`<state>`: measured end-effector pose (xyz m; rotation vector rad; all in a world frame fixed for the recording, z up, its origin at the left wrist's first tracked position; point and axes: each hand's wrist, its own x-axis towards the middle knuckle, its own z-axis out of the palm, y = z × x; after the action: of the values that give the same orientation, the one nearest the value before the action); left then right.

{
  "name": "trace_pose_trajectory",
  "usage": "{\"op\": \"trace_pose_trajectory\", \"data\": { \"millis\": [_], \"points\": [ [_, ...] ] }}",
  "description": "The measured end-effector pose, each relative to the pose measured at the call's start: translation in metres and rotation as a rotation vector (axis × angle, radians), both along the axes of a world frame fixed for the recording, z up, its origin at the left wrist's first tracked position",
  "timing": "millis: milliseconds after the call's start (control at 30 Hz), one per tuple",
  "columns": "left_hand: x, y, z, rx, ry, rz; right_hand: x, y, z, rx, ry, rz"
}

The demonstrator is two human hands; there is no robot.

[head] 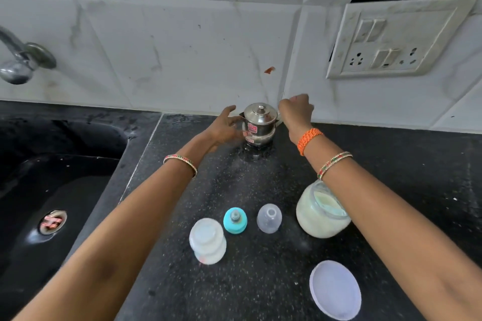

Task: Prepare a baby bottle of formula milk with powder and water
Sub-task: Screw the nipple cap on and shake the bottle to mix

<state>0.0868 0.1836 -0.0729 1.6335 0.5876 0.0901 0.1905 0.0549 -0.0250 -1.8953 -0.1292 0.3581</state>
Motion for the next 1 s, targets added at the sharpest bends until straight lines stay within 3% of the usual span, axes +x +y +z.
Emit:
{"op": "trace_pose_trajectory", "data": {
  "millis": [267,400,467,567,733,900,1000],
  "points": [
    [-0.076,-0.032,0.052,0.037,-0.232,0.125,-0.103,-0.048,0.024,0.018,-0.444,0.315],
    [-0.134,-0.046,0.035,0.322,-0.207,0.068,-0.148,-0.078,-0.005,-0.075,-0.514,0.564],
    [-0.165,-0.046,0.015,0.372,-0.184,0.098,-0.169,-0.092,-0.024,-0.113,-0.622,0.531],
    [-0.203,-0.057,-0.014,0.259,-0.194,0.176,-0.188,-0.100,-0.052,-0.220,-0.724,0.486],
    [-0.234,-0.084,-0.044,0.039,-0.207,0.123,-0.193,-0.097,-0.077,-0.587,-0.692,0.565],
    [-0.246,-0.102,-0.048,-0.070,-0.203,0.058,-0.196,-0.095,-0.090,-0.493,-0.718,0.447],
    [-0.246,-0.109,-0.048,-0.048,-0.225,0.067,-0.200,-0.096,-0.085,-0.329,-0.719,0.292]
  ]
}}
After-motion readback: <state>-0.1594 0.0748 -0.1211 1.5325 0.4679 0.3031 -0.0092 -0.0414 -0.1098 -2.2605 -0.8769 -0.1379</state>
